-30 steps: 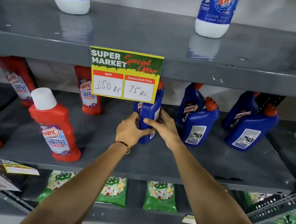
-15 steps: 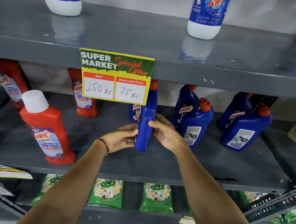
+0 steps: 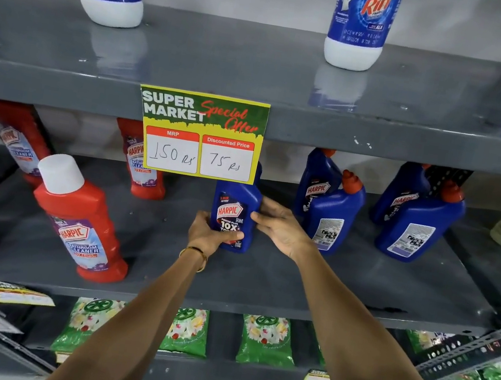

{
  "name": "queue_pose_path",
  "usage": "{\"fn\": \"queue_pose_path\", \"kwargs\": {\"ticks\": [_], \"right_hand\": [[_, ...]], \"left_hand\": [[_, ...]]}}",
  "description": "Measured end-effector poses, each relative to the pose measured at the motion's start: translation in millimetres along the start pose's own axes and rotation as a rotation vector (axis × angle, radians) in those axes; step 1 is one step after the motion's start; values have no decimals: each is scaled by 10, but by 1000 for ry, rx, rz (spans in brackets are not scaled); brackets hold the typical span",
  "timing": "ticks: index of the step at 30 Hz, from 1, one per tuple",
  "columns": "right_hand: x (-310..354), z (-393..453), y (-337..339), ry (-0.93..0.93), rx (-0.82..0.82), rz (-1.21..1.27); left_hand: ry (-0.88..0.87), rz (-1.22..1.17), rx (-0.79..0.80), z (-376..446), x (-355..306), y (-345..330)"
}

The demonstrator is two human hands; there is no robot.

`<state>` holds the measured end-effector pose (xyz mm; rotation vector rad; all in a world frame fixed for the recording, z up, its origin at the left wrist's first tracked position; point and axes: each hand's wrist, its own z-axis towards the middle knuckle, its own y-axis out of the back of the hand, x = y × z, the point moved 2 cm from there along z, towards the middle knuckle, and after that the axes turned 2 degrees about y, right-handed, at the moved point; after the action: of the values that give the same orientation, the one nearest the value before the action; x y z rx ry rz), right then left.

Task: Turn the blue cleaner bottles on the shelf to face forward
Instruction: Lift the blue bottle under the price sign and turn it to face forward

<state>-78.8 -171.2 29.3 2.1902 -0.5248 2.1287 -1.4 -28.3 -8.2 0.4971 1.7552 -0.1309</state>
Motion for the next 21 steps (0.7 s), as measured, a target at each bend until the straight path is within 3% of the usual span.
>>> {"fn": "queue_pose_path", "kwargs": {"ticks": [13, 21], "right_hand": [[-70, -8, 33, -45, 10, -33], [-77, -114, -19, -58, -96, -87]], "left_hand": [[-3, 168, -102, -52, 45, -53], [12, 182, -93, -152, 39, -97]]}}
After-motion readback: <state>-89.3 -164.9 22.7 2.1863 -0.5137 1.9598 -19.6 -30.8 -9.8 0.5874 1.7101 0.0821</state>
